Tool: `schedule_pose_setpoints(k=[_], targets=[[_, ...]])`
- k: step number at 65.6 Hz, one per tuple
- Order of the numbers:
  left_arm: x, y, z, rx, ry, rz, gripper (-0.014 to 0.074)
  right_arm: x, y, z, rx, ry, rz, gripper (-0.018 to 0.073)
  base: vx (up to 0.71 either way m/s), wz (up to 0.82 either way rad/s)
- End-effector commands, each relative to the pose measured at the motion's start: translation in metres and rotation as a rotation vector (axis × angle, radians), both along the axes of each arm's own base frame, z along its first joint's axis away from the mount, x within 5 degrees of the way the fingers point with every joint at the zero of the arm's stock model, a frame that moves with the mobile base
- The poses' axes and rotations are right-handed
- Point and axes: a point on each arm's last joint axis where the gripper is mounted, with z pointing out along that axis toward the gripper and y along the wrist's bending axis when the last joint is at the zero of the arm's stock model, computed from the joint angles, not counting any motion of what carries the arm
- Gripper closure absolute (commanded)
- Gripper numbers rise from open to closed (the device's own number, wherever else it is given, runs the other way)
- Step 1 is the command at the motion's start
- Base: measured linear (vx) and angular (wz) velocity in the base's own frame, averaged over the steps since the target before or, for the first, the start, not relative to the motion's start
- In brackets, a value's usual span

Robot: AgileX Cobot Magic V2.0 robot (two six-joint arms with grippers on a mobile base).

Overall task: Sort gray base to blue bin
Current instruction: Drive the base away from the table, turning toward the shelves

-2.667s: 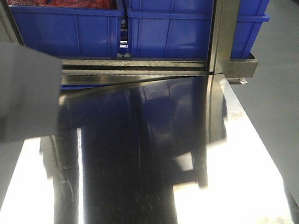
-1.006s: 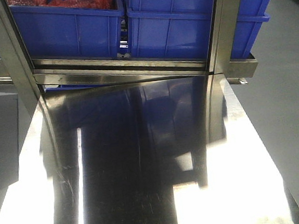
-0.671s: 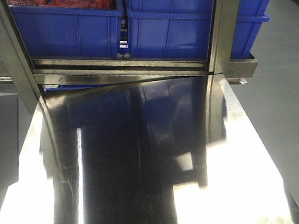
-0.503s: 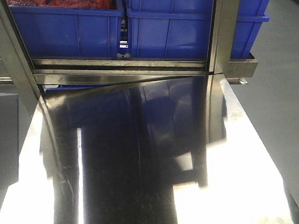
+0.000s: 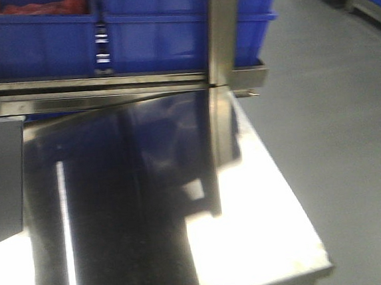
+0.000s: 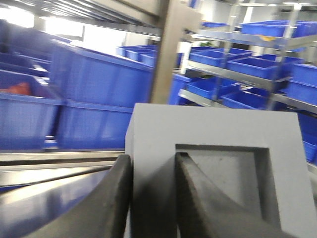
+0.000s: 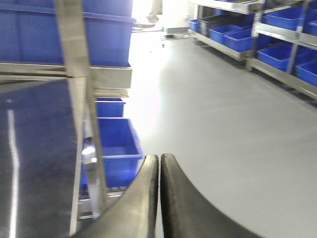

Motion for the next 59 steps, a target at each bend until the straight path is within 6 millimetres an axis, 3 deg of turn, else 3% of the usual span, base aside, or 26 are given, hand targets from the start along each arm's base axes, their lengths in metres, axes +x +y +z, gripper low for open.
schedule_pose_setpoints(k=[1, 59], targets=[[-0.0022, 0.0008, 0.0173, -0.062, -0.106, -0.005, 0.0603, 0.0017, -0.0005, 0.0050, -0.024, -0.054, -0.002, 0.0564, -0.15, -0.58], [-0.0022, 0.0008, 0.0173, -0.062, -0.106, -0.005, 0.0603, 0.0017, -0.0005, 0.0050, -0.024, -0.054, -0.002, 0.0564, -0.09, -0.63]])
